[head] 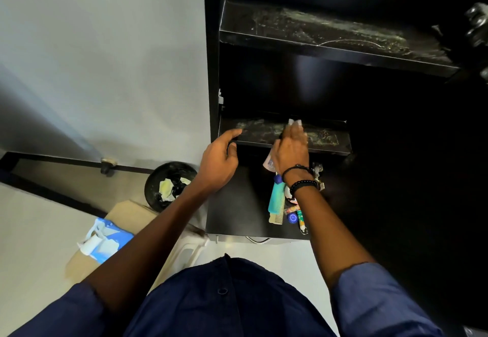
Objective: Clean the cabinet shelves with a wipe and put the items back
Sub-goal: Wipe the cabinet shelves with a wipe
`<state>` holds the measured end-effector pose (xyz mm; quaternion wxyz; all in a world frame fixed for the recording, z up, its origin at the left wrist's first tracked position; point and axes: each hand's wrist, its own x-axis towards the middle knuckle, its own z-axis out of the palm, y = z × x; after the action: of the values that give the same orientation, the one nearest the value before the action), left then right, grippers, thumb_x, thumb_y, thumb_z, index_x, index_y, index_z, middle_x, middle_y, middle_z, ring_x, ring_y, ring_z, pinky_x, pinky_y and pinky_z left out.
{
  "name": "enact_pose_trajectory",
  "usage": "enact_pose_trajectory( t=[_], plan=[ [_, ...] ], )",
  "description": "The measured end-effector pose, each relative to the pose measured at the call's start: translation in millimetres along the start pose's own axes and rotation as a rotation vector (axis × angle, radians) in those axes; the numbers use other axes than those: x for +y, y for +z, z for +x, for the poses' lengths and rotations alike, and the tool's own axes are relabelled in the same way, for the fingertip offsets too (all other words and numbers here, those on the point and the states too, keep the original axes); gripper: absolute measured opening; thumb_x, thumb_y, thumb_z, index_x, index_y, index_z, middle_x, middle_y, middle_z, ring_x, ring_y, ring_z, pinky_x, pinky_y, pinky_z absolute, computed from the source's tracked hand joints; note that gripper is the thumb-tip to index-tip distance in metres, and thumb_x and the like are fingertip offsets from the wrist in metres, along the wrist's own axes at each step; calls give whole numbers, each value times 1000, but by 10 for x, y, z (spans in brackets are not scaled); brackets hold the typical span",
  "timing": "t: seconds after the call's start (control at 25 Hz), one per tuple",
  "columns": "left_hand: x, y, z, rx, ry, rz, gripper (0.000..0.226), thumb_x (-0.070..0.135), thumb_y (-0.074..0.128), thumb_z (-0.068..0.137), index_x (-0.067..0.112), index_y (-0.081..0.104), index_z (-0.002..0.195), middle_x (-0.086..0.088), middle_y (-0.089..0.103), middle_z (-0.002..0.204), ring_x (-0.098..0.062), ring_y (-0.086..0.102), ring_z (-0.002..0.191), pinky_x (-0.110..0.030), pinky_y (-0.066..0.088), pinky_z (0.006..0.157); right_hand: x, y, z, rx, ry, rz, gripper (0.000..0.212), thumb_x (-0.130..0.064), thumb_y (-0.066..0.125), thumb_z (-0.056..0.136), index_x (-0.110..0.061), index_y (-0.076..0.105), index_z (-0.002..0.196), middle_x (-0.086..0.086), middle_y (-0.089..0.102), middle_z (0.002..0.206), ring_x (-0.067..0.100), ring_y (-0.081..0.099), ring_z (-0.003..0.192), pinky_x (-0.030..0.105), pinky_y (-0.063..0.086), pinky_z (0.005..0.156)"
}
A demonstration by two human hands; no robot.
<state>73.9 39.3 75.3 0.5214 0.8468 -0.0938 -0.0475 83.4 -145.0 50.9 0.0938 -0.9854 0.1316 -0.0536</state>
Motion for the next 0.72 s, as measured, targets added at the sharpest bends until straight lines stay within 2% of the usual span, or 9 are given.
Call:
enact_pose_trajectory(
  t=[0.12, 0.2, 0.28, 0.36, 0.44, 0.52, 0.6, 0.64, 0.72],
  plan=[
    [-15, -47, -10, 97, 9, -33, 47, -7, 39, 89, 12, 56, 128, -2, 62, 125, -9, 55, 114, -18, 42, 97, -517, 83, 33, -111, -184, 97, 66, -19, 38, 93, 3, 11, 149, 23, 8, 157, 31, 3, 147, 40, 4, 120],
    [-28, -64, 2, 177, 12, -57, 47, -9, 38, 85, 10, 58, 123, -3, 63, 122, -13, 57, 114, -26, 45, 101, -706, 81, 1, -193, -334, 163, 65, -16, 39, 93, -2, 10, 150, 18, 6, 158, 26, 3, 148, 36, 1, 120],
    [-52, -78, 44, 224, 15, -66, 45, -8, 39, 85, 10, 59, 121, -1, 64, 119, -12, 58, 111, -26, 46, 99, -582, 88, -34, -173, -416, 146, 61, -22, 36, 97, -7, 13, 151, 13, 10, 159, 23, 9, 148, 34, 4, 122],
    [-76, -79, 84, 221, 0, -65, 44, -8, 39, 87, 13, 58, 120, 2, 63, 118, -8, 57, 111, -17, 44, 95, -173, 101, -14, -66, -318, 125, 58, -34, 30, 100, -11, 15, 151, 10, 13, 159, 20, 14, 147, 34, 8, 121],
    [-109, -52, 91, 219, -6, -49, 42, -7, 41, 89, 14, 58, 121, 4, 62, 119, -3, 54, 110, -6, 37, 90, 439, 52, 51, 26, -107, 83, 59, -41, 25, 100, -12, 18, 151, 11, 18, 158, 22, 18, 146, 38, 13, 121],
    [-147, -10, 76, 226, 1, -27, 39, -6, 44, 91, 14, 57, 122, 5, 61, 120, 0, 51, 109, -1, 33, 88, 930, -104, 105, 59, 110, 45, 57, -38, 24, 101, -8, 22, 149, 15, 24, 155, 27, 23, 144, 41, 17, 119],
    [-173, 40, 47, 220, 5, -29, 38, -5, 45, 91, 14, 57, 122, 5, 60, 120, -1, 51, 109, -2, 34, 88, 1013, -163, 136, 65, 252, 81, 54, -32, 27, 102, -3, 24, 148, 17, 25, 154, 29, 22, 143, 42, 17, 119],
    [-183, 56, 30, 229, 11, -32, 38, -5, 45, 90, 14, 57, 121, 5, 60, 119, -3, 52, 108, -5, 35, 89, 881, -138, 136, 68, 252, 107, 53, -27, 29, 102, -2, 24, 148, 18, 24, 154, 29, 21, 144, 42, 16, 119],
    [-196, 60, 19, 290, 32, -37, 36, -5, 46, 88, 13, 58, 117, 2, 62, 114, -6, 56, 105, -14, 43, 91, 389, -29, 74, 43, 85, 163, 52, -15, 35, 98, 0, 25, 147, 21, 24, 154, 30, 22, 144, 44, 19, 119]
  ],
)
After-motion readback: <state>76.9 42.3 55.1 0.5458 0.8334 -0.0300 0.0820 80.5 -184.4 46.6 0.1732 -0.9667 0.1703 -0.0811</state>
